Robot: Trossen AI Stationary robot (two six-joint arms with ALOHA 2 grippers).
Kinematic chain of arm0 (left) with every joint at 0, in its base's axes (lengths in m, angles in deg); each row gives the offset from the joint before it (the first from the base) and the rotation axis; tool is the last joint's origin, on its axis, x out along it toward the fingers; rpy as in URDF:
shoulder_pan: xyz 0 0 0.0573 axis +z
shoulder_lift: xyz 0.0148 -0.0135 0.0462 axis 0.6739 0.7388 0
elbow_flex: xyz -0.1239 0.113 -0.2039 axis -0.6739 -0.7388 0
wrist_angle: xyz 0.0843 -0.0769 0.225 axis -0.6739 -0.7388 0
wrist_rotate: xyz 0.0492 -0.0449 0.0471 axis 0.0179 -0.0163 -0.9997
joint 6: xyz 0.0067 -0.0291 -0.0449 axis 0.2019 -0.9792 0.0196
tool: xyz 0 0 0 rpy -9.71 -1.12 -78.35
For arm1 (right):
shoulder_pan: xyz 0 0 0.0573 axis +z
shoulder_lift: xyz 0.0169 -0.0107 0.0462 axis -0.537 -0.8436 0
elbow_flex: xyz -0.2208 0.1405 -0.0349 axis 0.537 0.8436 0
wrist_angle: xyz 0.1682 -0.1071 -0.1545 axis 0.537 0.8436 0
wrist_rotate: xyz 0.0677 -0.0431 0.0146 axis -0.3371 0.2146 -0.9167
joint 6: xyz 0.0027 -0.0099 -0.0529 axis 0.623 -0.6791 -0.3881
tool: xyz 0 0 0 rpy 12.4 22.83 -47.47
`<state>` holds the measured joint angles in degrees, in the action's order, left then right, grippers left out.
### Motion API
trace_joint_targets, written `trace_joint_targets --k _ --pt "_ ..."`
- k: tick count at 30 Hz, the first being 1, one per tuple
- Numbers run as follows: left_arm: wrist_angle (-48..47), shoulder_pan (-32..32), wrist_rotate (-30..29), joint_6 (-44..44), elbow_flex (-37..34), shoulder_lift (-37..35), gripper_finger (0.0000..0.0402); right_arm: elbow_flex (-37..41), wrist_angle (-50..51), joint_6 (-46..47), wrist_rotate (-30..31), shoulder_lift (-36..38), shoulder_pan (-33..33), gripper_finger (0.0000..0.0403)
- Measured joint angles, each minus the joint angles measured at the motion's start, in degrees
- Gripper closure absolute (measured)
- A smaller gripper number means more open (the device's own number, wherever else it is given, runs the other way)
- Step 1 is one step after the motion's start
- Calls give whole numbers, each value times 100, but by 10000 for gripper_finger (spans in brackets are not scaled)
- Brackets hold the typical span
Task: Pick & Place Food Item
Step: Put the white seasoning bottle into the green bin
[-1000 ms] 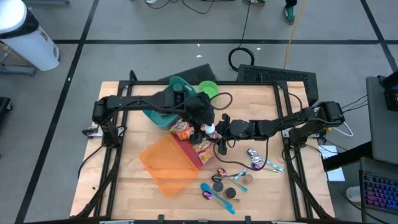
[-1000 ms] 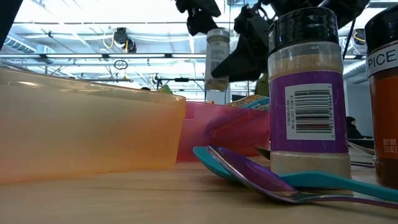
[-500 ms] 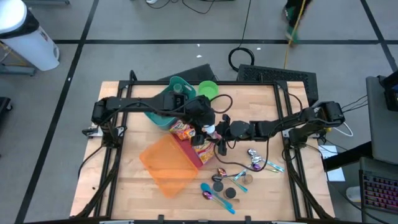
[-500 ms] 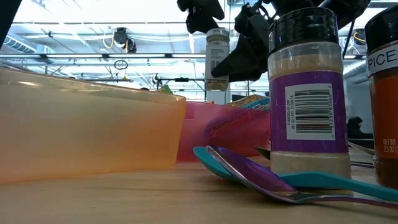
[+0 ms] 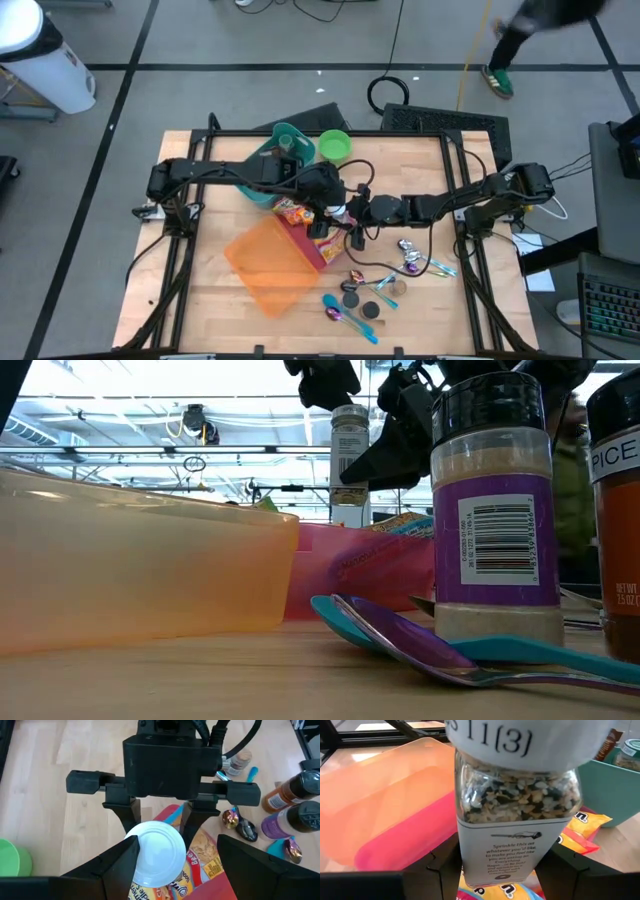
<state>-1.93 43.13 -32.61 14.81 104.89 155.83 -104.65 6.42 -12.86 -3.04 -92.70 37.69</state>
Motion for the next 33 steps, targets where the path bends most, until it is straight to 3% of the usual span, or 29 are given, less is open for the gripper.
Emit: trace_joint_targets --k 5,15,25,33 --pt "-41 -105 -98 58 0 0 119 -2 -8 -16 -31 0 7 210" --pt "8 -246 -1251 185 -10 6 98 -14 -78 -49 -2 10 -1 210" --pt "-31 -219 -1263 336 -22 17 58 -37 -140 -63 -47 31 17 210" --pt "199 -222 -1199 312 -22 17 71 -35 -117 -65 -50 31 17 210"
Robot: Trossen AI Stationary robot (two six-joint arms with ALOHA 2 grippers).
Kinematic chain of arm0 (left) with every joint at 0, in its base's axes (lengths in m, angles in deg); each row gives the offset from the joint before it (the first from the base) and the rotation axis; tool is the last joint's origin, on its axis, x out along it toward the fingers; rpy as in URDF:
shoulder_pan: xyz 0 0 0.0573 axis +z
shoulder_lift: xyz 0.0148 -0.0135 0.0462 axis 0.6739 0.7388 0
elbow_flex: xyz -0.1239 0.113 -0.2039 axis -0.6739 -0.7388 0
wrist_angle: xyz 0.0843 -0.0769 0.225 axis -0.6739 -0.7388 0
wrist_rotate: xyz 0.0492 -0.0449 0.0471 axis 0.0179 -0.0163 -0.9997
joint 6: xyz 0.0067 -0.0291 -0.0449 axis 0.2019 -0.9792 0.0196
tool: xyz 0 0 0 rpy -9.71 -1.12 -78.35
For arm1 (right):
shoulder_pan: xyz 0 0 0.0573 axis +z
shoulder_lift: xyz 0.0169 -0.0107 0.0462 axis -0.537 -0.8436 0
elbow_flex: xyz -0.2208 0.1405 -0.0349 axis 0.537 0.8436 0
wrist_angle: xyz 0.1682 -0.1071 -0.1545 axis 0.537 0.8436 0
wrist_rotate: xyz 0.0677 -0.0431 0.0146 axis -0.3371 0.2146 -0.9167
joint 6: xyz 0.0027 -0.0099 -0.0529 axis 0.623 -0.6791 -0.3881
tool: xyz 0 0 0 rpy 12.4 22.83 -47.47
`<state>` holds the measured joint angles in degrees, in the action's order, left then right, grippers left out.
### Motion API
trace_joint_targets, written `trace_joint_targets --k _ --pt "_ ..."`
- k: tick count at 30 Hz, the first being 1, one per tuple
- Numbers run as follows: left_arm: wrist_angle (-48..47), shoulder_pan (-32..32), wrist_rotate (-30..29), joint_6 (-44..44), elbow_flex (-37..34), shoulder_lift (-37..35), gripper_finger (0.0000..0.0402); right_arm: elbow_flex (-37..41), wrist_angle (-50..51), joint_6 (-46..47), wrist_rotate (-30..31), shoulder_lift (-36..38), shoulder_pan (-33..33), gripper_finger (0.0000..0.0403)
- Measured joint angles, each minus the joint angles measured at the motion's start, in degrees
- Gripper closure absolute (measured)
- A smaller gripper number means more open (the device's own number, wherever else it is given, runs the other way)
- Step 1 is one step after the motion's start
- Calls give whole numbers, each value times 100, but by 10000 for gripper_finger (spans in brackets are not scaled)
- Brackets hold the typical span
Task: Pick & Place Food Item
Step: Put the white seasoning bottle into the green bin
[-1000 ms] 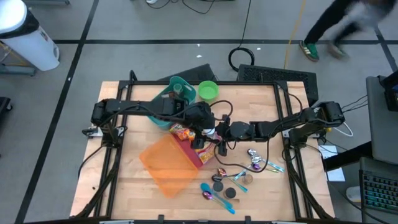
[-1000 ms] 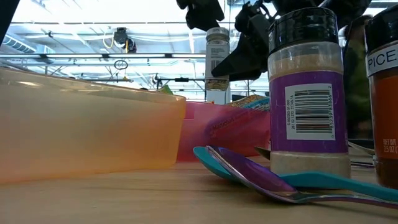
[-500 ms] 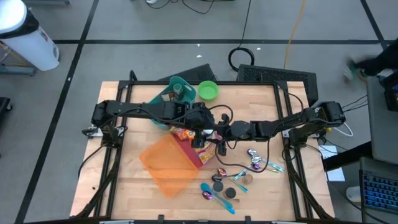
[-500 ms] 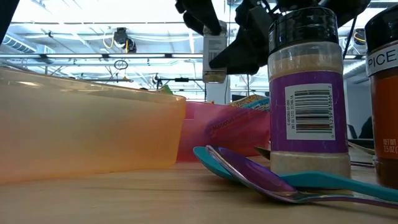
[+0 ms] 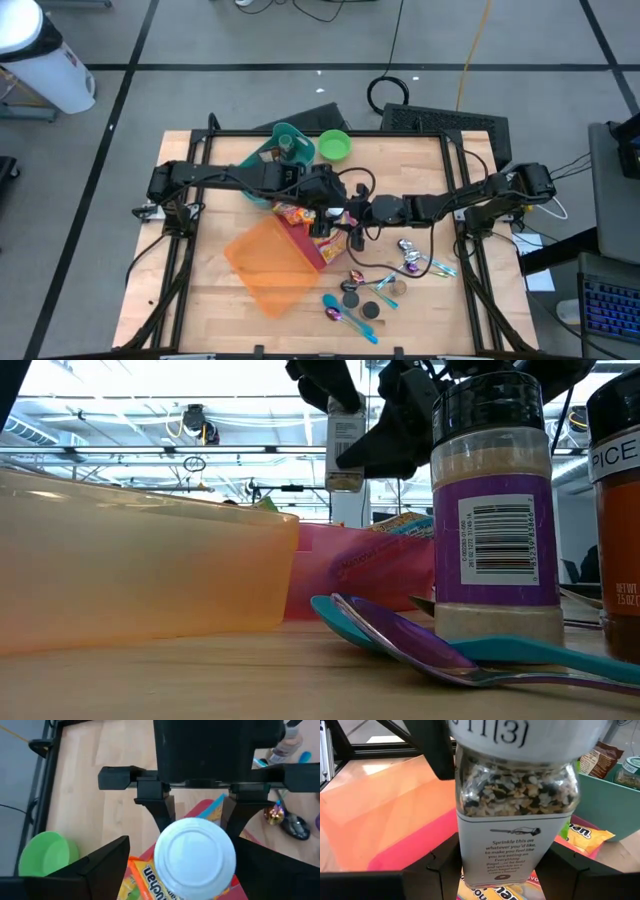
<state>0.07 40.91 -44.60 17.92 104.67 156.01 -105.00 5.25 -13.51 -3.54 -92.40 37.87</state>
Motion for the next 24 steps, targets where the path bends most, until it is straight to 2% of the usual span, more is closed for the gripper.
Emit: trace_joint_targets --k 5,10,14,16,19,22,24 --pt "-12 37 431 -207 0 0 108 9 62 3 -18 -9 4 210" --pt "-125 104 692 -417 7 -2 189 15 81 -12 -7 -11 2 210" --pt "-170 187 968 -417 7 -3 196 17 86 146 -5 -17 2 209" --pt "-224 218 1025 -443 7 -94 196 17 80 269 5 -17 2 177" --pt "-344 276 921 -450 4 -375 196 19 378 156 -2 174 2 101" --pt "-496 348 493 -450 7 -804 196 22 912 307 -4 614 2 37" --pt "-631 413 186 -448 5 -1095 196 24 1402 500 -3 1010 0 15"
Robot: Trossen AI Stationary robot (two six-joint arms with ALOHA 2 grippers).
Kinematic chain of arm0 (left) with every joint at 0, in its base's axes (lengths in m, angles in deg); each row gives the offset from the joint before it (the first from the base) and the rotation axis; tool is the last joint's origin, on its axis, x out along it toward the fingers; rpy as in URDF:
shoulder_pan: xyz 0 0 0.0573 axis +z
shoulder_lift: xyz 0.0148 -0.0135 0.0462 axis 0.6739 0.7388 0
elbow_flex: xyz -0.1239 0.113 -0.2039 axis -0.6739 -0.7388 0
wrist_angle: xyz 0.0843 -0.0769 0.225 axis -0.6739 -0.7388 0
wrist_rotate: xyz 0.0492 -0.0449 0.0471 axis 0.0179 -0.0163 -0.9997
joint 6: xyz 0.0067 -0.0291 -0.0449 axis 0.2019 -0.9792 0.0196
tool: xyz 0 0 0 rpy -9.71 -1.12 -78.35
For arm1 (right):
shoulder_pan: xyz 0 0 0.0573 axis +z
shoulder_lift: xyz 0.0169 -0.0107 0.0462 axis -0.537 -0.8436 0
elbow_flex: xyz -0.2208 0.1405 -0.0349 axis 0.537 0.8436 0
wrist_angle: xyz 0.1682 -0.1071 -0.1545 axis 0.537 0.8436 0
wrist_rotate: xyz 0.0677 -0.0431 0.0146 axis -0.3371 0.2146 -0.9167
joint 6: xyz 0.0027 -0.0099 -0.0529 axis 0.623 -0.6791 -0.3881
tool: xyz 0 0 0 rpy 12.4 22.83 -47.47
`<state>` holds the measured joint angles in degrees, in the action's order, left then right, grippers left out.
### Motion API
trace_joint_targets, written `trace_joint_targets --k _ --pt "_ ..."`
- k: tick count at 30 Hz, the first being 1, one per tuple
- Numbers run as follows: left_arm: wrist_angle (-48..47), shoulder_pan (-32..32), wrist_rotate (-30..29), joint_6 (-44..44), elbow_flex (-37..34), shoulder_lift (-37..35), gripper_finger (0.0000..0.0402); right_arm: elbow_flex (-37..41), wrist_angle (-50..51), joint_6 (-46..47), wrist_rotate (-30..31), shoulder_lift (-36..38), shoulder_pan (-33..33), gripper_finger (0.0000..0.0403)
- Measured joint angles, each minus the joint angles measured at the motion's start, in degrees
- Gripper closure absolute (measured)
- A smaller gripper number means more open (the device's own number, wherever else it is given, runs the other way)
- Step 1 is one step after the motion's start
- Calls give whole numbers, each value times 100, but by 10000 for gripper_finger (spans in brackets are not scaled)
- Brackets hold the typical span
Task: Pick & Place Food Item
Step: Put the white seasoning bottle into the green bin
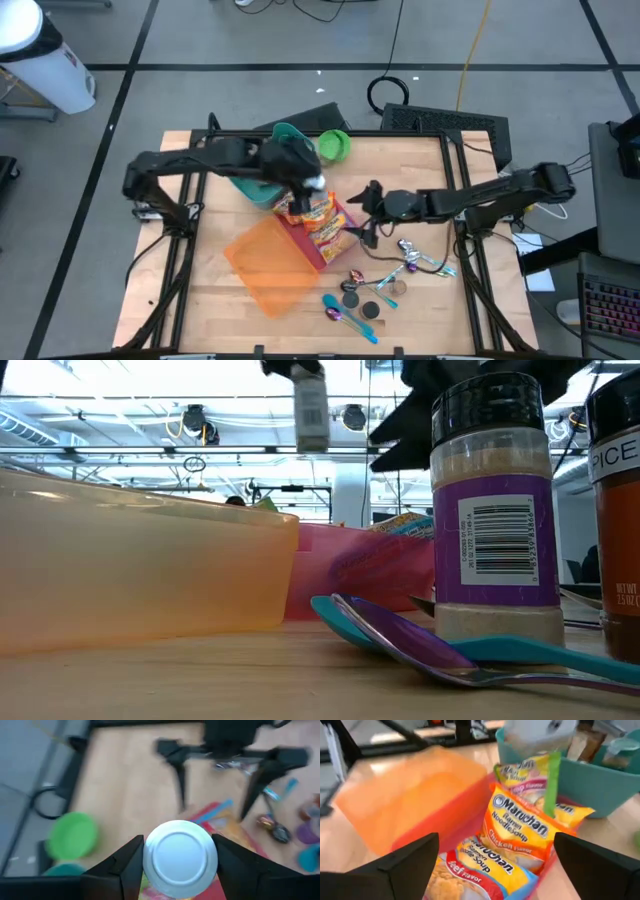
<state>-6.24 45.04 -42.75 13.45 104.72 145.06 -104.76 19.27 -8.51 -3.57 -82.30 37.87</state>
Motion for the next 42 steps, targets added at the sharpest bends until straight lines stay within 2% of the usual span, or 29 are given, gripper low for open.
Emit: trace_joint_targets --k 5,9,15,19,26,42 --pt "98 328 -624 36 -337 -721 196 252 239 122 2 798 104 24" --pt "635 979 -925 -13 -1153 -1175 196 683 -195 49 6 1208 168 26" --pt "1781 2201 -401 -144 -2480 -1293 196 1126 -901 -2 2 1479 137 26" --pt "2602 2652 93 -220 -3076 -1018 196 1181 -985 -7 -1 1501 137 26" --pt "3226 2807 114 -334 -3535 -696 196 1181 -980 -50 0 1501 137 26" --pt "3728 2642 106 -522 -3627 422 196 1181 -962 -153 0 1499 135 25"
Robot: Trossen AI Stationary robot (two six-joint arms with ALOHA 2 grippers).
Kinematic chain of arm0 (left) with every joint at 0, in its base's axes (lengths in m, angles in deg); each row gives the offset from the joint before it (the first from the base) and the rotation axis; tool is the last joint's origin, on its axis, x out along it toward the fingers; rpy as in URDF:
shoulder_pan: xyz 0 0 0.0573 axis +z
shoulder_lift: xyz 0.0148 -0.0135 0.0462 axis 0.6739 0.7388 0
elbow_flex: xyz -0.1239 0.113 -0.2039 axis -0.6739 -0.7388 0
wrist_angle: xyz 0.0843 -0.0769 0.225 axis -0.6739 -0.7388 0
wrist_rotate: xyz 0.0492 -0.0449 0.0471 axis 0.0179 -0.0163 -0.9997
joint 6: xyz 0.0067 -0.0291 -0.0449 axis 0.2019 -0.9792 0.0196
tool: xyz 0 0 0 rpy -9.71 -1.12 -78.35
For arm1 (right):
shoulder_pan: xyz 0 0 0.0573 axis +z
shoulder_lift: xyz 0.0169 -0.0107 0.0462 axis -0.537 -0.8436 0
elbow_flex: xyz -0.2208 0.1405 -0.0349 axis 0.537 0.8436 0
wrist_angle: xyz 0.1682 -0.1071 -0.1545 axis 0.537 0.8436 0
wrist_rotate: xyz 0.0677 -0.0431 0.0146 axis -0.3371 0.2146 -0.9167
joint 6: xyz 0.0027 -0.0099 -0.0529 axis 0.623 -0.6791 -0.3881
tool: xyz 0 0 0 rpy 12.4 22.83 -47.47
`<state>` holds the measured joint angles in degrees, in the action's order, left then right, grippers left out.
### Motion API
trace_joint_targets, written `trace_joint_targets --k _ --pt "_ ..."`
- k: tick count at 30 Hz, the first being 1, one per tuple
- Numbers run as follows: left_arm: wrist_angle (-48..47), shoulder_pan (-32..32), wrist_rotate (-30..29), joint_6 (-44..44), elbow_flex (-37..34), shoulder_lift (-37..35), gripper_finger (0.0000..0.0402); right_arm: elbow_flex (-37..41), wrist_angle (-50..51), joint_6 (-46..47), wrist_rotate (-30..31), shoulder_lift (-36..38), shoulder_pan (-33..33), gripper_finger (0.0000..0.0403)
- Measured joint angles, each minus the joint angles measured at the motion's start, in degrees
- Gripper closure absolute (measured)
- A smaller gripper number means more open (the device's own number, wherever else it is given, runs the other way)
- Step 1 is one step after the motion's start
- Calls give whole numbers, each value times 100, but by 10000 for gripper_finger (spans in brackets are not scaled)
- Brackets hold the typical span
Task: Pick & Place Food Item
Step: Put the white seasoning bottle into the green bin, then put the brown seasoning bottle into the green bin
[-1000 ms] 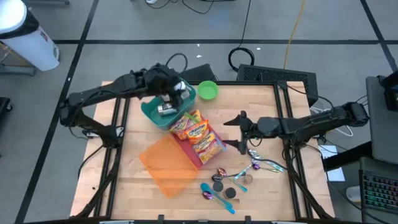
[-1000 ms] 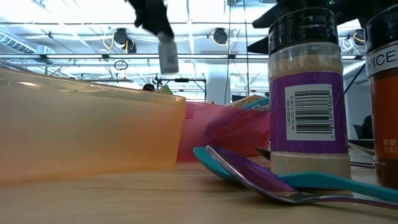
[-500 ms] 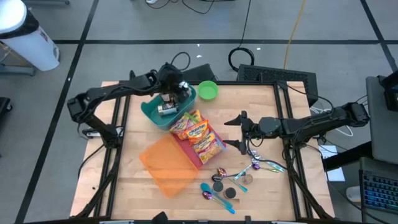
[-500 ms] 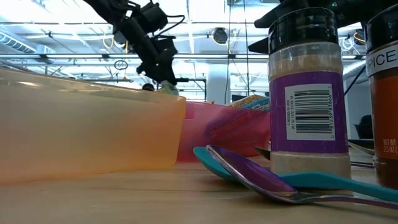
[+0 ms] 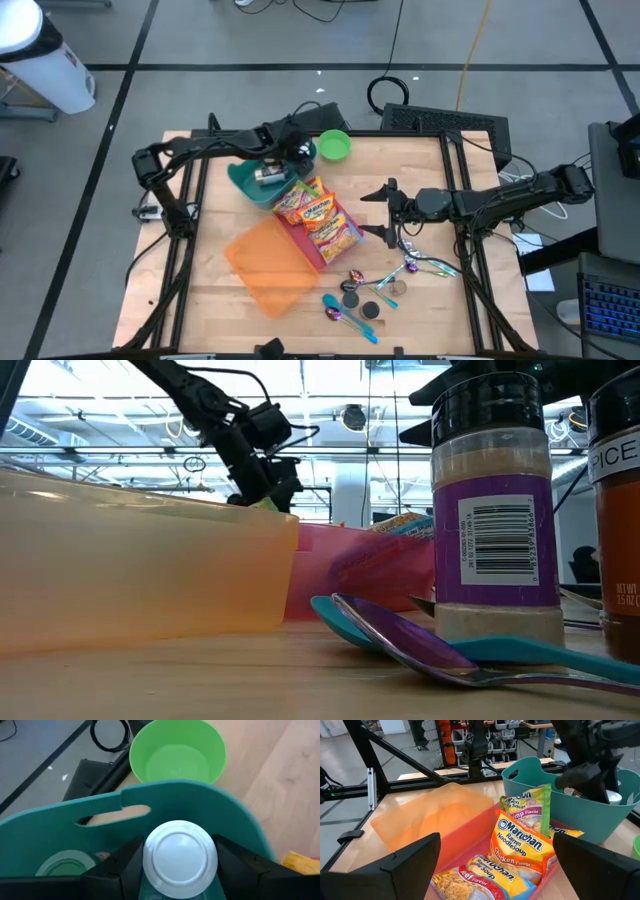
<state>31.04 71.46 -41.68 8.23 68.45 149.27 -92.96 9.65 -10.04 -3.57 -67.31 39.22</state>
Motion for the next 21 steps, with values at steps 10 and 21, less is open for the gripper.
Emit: trace_joint_targets --k 10,21 --pt "103 -34 -233 -127 9 130 196 0 15 0 -1 0 0 25" --pt "56 -134 -238 -124 19 108 15 0 13 0 0 0 0 25"
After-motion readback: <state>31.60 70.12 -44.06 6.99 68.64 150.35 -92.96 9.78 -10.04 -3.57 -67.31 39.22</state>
